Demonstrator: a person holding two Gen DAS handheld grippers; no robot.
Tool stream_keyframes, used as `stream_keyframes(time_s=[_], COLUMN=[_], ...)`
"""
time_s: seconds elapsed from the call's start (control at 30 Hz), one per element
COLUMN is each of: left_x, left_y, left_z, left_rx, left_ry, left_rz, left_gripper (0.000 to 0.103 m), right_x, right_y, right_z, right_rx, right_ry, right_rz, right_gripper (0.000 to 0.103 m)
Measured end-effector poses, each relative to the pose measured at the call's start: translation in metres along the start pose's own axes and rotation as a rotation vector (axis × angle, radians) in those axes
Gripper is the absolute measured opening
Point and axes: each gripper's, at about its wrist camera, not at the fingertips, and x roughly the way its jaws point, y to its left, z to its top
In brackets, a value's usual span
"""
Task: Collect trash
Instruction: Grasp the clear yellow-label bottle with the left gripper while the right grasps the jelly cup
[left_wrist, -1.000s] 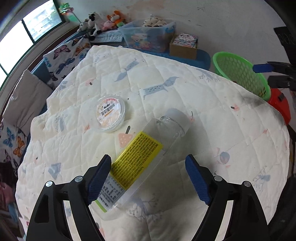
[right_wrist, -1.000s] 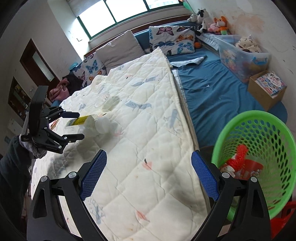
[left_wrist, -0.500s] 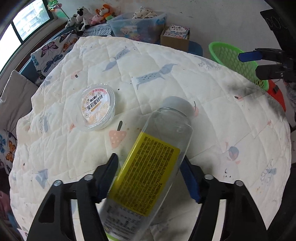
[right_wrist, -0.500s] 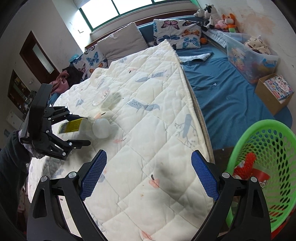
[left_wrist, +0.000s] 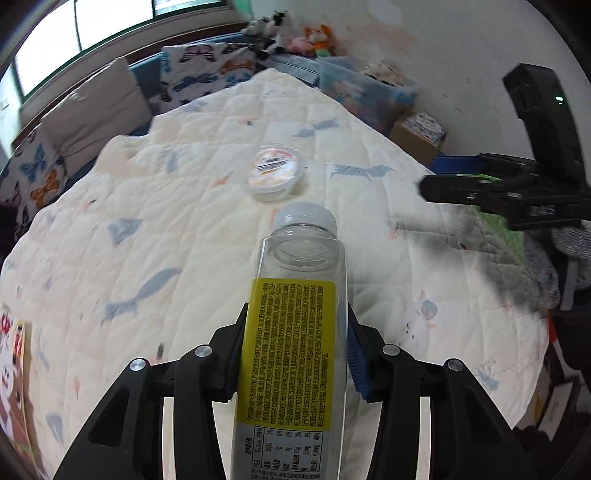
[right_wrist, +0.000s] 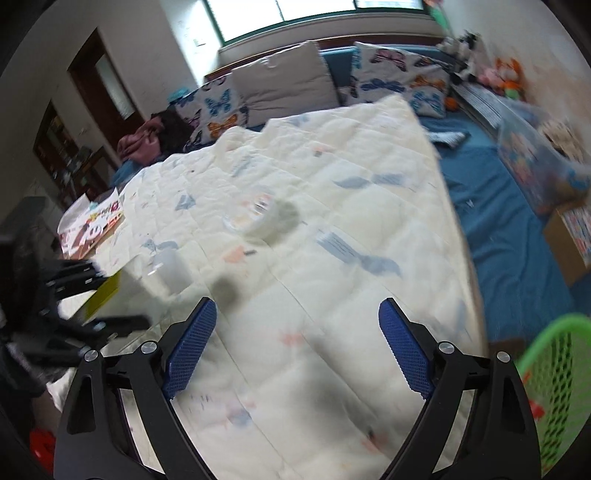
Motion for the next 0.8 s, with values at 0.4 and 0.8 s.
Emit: stream_keyframes(time_s=[0.4, 0.8], left_x=[-0.042, -0.045], left_y=[0.036, 0.041], left_z=[-0.054, -0.073], left_rx=[-0.224, -0.295], left_ry=[-0.053, -0.057], left_rz=[0.037, 0.027], left_gripper=[0.045, 0.045], right_x=[0.092, 0.13], right_y=[0.052, 0.043], right_z=[0.047, 0.063], right_rx=[-0.128, -0.053], right_ry=[0.058, 0.076], right_rz=[0.005, -0.034], right_gripper=[0.089, 0.065])
